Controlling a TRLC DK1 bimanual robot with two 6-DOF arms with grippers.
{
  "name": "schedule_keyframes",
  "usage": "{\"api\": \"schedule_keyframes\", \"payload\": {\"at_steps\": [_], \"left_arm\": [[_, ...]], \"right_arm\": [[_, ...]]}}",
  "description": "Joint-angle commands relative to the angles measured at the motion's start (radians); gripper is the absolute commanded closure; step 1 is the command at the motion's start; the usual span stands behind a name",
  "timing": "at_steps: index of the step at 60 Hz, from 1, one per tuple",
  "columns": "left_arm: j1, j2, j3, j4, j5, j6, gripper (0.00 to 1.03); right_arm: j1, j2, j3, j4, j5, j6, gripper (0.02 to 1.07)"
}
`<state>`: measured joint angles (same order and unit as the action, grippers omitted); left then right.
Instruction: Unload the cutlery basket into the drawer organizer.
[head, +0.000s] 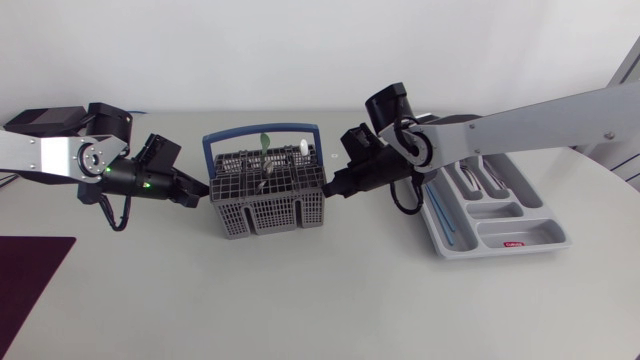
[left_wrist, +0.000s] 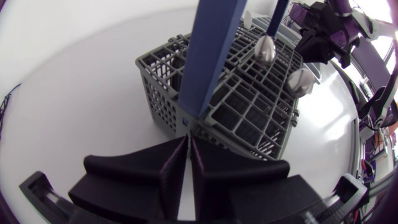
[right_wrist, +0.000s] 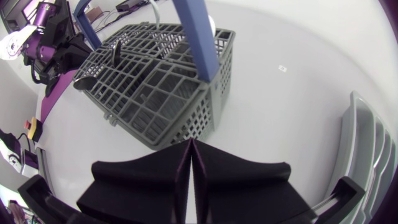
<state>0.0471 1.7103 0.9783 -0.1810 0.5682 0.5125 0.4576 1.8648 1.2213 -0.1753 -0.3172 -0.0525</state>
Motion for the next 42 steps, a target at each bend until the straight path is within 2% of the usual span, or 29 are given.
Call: {"api": "schedule_keyframes", "payload": {"at_steps": [1, 14, 42], "left_arm": [[-0.038, 0.020, 0.030, 0.011, 0.009, -0.020, 0.87], [-0.079, 0.015, 0.040, 0.011, 0.009, -0.039, 0.87], [-0.168, -0.049, -0.036, 0.009, 0.015, -0.051, 0.87]], "right_arm": [[0.015, 0.008, 0.009, 0.013, -0.003, 0.000, 1.01], [0.019, -0.029, -0.031, 0.031, -0.054, -0.003, 1.01], [0.049, -0.177, -0.232, 0.050, -0.060, -0.006, 1.01]]}}
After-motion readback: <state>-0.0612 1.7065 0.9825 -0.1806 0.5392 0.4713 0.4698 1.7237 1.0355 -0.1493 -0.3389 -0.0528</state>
